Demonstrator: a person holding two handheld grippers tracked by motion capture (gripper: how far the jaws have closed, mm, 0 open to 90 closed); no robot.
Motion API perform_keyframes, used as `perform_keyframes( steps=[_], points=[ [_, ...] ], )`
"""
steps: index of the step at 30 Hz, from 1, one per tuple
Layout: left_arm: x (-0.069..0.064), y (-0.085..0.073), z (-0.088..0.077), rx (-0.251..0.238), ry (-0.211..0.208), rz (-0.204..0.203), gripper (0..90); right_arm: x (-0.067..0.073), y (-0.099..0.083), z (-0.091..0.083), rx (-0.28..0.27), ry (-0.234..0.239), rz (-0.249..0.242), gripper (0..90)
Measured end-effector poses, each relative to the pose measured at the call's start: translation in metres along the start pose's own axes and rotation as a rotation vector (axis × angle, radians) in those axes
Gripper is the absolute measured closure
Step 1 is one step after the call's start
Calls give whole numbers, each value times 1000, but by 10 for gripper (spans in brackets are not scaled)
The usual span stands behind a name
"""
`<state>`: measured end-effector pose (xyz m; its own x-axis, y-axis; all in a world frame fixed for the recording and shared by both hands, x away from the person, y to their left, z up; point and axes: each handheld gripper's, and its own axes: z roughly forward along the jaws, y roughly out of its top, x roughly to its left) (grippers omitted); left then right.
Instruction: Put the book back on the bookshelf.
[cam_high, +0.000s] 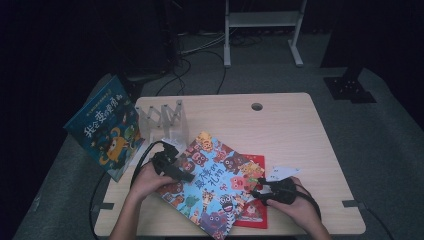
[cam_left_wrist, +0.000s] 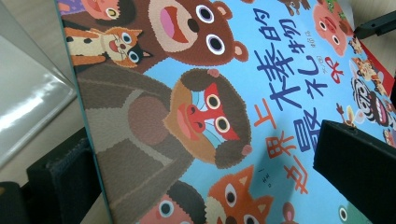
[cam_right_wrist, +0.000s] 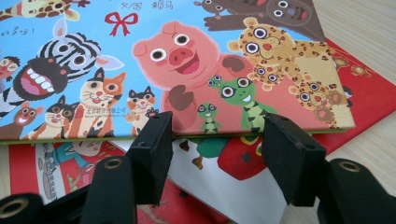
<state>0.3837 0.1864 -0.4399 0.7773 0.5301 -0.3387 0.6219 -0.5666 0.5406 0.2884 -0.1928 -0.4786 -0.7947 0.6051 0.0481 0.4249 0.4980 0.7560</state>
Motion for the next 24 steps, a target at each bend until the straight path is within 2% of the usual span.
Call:
perform_keyframes(
  steps=[6,9,13,18,22,24],
  points=[
    [-11,11,-14,16,5,42,0,0,0,0,1,1,4,420],
    [-14,16,-21,13,-6,57,1,0,0,0,5,1,4,420],
    [-16,24,-28,25,0,77,2,1,1,2,-1,-4,-3,419],
    [-17,34,-38,15,6,82,37,4,3,5,-7,-17,-4,418],
    [-21,42,-48,10,14,103,52,6,5,8,-8,-27,-6,417],
    [-24,46,-55,-2,5,116,78,7,7,10,-3,-28,-3,417]
  ],
)
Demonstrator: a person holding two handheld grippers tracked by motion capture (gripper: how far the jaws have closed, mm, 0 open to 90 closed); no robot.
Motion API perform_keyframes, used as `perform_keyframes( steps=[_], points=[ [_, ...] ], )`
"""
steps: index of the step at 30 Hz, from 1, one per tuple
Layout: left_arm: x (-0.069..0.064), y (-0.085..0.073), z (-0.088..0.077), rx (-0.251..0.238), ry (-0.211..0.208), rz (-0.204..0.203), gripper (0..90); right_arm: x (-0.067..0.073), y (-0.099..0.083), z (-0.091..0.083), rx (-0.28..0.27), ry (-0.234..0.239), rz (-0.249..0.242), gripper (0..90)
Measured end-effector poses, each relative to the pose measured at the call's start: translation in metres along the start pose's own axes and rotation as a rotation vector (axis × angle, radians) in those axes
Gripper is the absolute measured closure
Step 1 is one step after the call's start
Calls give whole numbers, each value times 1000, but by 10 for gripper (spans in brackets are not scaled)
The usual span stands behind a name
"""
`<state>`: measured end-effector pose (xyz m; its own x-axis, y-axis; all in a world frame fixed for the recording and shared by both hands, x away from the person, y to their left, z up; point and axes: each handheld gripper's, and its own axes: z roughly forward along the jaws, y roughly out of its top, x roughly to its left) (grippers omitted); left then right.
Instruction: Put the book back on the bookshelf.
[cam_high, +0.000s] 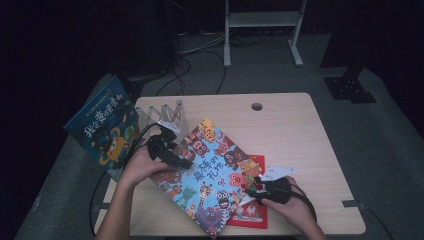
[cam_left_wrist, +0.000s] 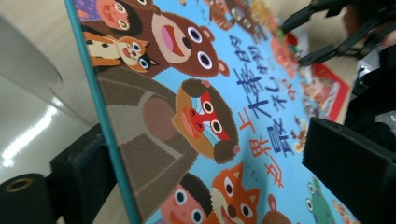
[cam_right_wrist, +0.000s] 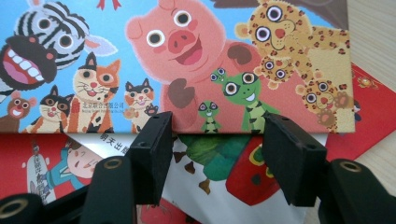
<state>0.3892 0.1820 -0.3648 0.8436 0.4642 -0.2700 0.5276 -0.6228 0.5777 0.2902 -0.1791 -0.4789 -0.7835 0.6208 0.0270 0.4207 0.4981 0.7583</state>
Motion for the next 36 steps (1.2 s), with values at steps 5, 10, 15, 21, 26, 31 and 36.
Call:
perform_keyframes(
  steps=[5,10,15,21,26,31,36],
  points=[
    [-4,13,-12,-7,-1,29,142,3,5,3,13,-9,2,413],
    [-10,27,-20,-2,15,71,245,6,8,6,27,-22,9,405],
    [-22,36,-30,-25,33,121,444,6,8,6,29,-27,30,404],
    [-31,44,-34,-28,29,117,530,7,8,6,20,-29,30,412],
    [-32,47,-35,-23,17,101,552,8,8,6,21,-29,34,412],
    [-33,57,-38,-7,12,98,589,10,9,8,14,-27,30,394],
    [-32,67,-43,0,18,108,615,13,14,14,8,-51,52,394]
  ],
)
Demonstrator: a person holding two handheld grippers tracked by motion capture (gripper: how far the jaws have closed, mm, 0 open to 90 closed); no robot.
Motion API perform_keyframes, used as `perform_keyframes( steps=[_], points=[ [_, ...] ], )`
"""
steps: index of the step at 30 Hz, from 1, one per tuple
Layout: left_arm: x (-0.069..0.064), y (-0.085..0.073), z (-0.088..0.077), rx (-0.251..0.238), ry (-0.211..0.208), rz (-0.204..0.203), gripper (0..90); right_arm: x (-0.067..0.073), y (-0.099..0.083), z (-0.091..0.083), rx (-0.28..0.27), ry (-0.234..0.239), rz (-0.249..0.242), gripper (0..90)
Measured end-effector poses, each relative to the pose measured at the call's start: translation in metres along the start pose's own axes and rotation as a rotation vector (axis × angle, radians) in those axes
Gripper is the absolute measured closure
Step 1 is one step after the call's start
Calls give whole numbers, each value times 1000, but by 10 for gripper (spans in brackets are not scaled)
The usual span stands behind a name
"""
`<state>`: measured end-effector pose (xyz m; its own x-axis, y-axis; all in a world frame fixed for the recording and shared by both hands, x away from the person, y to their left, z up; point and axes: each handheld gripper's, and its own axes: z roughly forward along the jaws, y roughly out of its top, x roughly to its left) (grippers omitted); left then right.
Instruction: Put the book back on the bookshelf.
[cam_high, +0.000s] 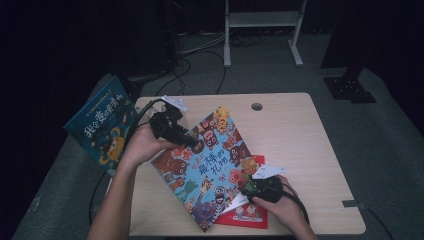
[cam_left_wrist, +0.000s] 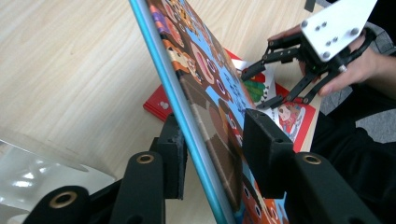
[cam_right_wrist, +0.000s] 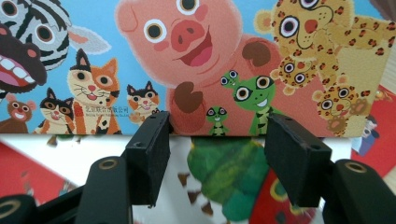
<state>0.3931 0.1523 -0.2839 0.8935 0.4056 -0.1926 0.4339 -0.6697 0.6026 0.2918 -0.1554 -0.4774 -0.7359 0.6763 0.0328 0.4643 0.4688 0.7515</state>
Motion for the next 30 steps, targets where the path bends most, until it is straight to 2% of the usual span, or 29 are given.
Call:
perform_keyframes(
  steps=[3,4,8,9,10,13,17,23,27,30],
  points=[
    [1,7,-4,5,5,19,633,4,4,5,-10,-7,6,394],
    [0,11,-6,3,13,39,636,4,5,7,-11,-6,3,394],
    [-1,21,-10,-4,12,59,667,7,10,13,-14,12,-2,395],
    [-2,24,-11,-5,12,65,674,7,11,14,-11,11,-15,394],
    [-4,27,-11,-5,17,82,682,7,12,15,-14,17,-12,395],
    [-10,35,-11,-1,8,98,701,7,12,16,-21,22,-19,395],
    [-15,37,-10,8,26,97,698,6,11,15,-27,28,-20,396],
    [-17,38,-8,31,44,66,695,5,10,16,-31,29,-27,394],
    [-19,39,-4,50,34,63,692,5,10,16,-32,29,-32,394],
    [-20,40,3,97,20,70,692,5,10,16,-34,28,-27,394]
  ],
)
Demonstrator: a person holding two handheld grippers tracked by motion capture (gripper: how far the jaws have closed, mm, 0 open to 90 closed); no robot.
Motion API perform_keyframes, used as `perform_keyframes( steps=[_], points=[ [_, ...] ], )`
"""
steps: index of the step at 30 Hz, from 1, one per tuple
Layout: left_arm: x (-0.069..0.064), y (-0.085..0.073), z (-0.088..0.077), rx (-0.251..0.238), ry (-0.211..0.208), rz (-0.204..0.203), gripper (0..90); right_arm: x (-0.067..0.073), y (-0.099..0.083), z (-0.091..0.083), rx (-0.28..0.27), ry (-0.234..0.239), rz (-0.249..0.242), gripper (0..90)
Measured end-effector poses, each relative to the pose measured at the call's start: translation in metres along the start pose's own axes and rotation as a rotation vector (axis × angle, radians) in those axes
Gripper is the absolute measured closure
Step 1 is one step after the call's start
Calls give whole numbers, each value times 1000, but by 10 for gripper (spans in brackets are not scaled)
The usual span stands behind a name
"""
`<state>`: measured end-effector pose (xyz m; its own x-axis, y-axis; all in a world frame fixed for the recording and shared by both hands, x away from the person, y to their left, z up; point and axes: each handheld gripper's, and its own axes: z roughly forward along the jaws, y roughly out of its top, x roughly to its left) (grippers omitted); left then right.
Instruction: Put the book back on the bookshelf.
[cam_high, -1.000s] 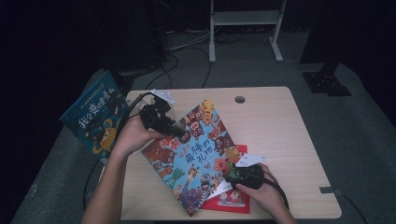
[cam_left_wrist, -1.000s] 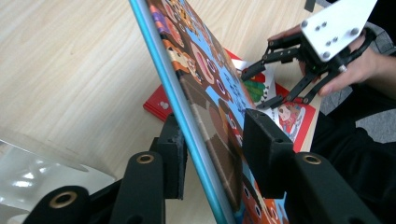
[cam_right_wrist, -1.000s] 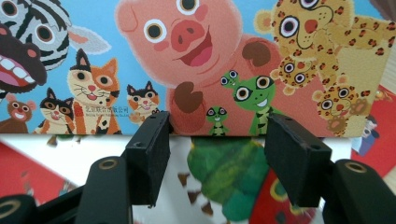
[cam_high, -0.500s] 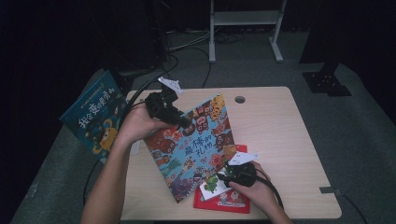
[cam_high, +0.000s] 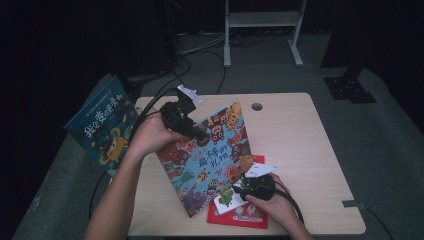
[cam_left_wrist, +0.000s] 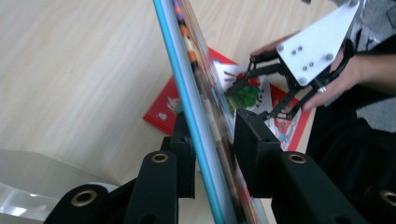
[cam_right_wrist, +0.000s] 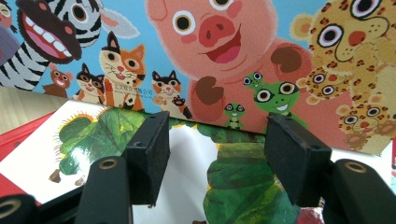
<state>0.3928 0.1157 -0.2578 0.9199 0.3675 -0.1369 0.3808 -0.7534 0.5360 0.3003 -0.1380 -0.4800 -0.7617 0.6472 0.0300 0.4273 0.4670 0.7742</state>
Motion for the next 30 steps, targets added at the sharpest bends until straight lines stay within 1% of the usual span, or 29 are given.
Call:
perform_keyframes(
  steps=[1,2,6,8,11,15,16,20,22,24,25,26,28,30],
  points=[
    [-1,1,3,20,-5,4,693,0,0,0,0,0,-1,394],
    [-1,1,4,27,-9,1,697,0,0,0,-1,-1,1,394],
    [0,4,4,38,-27,-28,719,0,-1,-1,-1,1,4,395],
    [0,7,3,54,-31,-22,723,0,-1,-1,0,4,5,395],
    [-3,11,0,60,-43,-23,750,0,-1,-1,0,5,5,394],
    [-6,17,-3,80,-39,-13,780,0,-2,-1,-5,6,5,394],
    [-8,19,-4,90,-29,-5,784,0,-2,-1,-9,5,0,394],
    [-12,22,-7,111,5,-3,793,0,-3,-1,-14,6,1,394],
    [-15,24,-10,125,23,9,800,-1,-3,-1,-17,7,1,393],
    [-18,25,-13,133,52,23,806,-1,-4,-1,-21,7,4,388],
    [-19,25,-13,134,57,23,804,-1,-4,-1,-26,6,-1,386],
    [-19,25,-15,140,71,28,805,-1,-4,-1,-27,6,-1,385],
    [-20,25,-19,139,79,18,805,-2,-4,-1,-31,5,-3,384],
    [-20,24,-23,133,78,19,805,-2,-5,-1,-31,7,-4,384]
  ],
)
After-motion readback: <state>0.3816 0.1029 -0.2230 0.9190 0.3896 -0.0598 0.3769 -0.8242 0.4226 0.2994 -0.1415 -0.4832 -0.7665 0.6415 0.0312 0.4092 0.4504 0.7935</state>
